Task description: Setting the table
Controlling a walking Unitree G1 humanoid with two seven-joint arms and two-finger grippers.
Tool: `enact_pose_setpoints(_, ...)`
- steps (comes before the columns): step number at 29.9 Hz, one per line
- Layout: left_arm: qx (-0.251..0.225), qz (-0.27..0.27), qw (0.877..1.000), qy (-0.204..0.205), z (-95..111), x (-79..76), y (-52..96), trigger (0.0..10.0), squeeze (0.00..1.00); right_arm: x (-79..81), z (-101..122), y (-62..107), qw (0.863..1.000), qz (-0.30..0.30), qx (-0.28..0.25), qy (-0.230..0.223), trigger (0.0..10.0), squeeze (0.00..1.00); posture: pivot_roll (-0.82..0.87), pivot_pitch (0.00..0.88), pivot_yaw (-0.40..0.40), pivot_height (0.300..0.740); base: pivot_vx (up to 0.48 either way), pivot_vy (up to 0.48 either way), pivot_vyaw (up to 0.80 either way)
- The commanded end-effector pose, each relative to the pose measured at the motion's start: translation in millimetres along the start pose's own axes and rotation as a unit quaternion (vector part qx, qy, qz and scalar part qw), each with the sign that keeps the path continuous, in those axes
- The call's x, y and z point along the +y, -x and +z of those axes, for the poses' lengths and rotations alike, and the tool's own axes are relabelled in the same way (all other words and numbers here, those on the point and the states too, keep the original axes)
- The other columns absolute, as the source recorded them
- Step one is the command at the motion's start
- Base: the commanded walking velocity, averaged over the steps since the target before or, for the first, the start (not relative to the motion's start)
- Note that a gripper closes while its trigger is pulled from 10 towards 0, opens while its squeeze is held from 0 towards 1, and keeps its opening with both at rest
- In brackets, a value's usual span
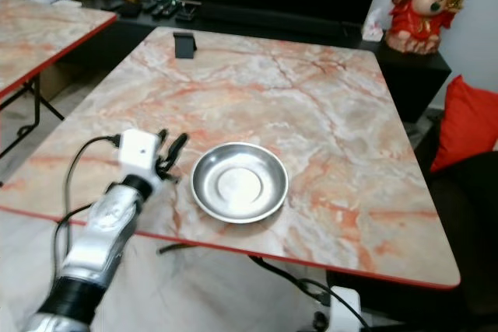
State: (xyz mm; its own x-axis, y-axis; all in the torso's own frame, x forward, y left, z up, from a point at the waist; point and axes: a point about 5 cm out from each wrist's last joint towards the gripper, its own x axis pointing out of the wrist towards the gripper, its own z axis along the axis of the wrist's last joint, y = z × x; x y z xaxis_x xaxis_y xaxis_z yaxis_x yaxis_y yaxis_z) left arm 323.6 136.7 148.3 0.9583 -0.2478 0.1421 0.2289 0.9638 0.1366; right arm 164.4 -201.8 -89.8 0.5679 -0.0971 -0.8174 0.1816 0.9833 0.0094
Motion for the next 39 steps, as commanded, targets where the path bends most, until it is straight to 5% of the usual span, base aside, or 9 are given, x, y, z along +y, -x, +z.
enact_pose_setpoints(1, -0.009, -0.017, 1.0, 0.011, 3.4, -9.9, -2.7, 10.0, 0.0, -8.8, -4.0, 1.7, 1.0, -0.013, 0.003, -0.006, 10.0, 0.0, 0.05, 0.0, -0.047, 0.711, 0.0, 0.48, 0.0)
enact_pose_setpoints(39, -0.024, 0.008, 0.999, 0.022, 10.6, -4.7, -2.4, 10.0, 0.0, -6.9, -3.6, 1.5, 1.0, -0.008, 0.002, 0.007, 10.0, 0.0, 0.06, 0.0, -0.045, 0.711, 0.0, 0.48, 0.0)
